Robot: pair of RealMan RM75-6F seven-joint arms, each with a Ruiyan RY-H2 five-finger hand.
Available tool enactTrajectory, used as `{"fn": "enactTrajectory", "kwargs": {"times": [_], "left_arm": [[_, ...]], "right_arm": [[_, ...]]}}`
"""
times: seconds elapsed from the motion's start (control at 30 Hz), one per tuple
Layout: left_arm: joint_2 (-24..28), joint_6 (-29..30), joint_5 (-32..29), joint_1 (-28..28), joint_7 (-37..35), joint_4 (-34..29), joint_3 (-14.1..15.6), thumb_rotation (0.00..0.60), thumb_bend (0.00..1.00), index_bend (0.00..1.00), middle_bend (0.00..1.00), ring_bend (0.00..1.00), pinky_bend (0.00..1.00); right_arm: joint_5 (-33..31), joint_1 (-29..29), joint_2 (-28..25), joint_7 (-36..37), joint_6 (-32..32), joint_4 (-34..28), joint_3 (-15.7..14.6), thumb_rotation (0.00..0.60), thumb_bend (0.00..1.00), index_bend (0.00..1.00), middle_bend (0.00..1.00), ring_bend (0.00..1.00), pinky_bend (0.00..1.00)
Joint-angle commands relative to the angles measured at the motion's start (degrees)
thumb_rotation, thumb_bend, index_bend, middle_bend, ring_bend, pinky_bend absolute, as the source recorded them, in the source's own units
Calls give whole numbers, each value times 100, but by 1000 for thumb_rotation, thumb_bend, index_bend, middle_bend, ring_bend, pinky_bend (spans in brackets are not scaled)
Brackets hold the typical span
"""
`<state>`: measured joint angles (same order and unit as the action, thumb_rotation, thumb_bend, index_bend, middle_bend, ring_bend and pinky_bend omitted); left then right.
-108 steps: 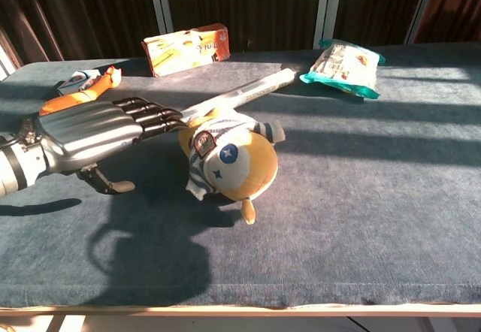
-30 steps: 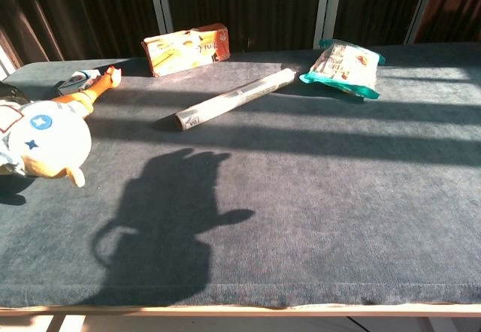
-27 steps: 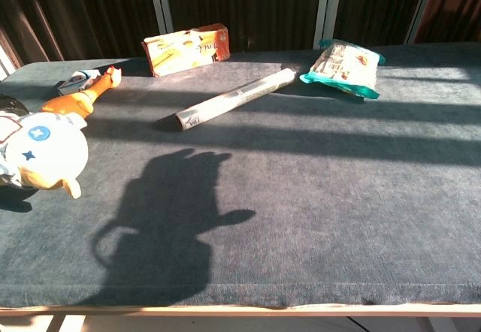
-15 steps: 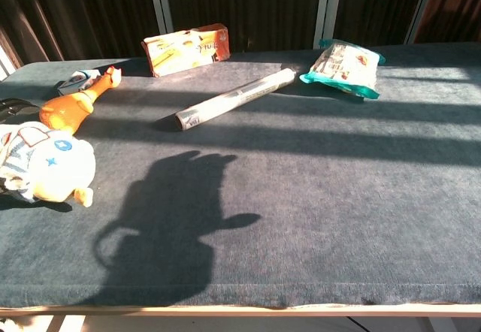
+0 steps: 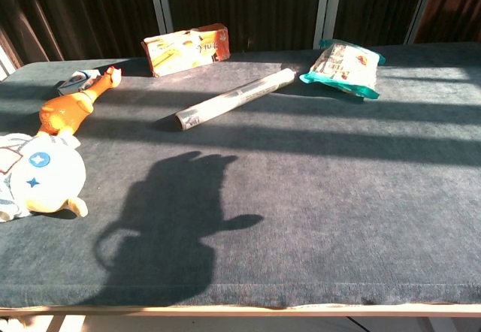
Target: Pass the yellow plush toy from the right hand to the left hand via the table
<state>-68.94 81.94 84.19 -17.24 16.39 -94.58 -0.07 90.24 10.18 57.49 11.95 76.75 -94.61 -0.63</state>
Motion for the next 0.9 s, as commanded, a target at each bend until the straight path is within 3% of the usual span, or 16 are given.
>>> {"fn": "enactTrajectory", "kwargs": {"times": [0.03, 0.2, 0.4, 0.9], "left_arm": [[280, 777, 809, 352, -670, 214, 104, 600, 256, 0, 0, 19, 230], [239, 1132, 1129, 690, -861, 762, 341, 600, 262, 20, 0, 48, 207], [186, 1484, 1140, 936, -712, 1025, 252, 600, 272, 18, 0, 92, 199], [576, 983, 820, 1169, -443, 384, 338, 600, 274, 57, 21, 97, 207]], "right_arm": [[35, -23, 9, -30, 43, -4, -13, 600, 44, 0, 0, 0, 0], [194, -141, 70, -175, 293, 29, -57, 600, 44, 0, 0, 0, 0], [380, -270, 182, -386, 545, 104, -117, 600, 44, 0, 0, 0, 0], [403, -248, 109, -675, 300, 23, -243, 600, 44, 0, 0, 0, 0]]}}
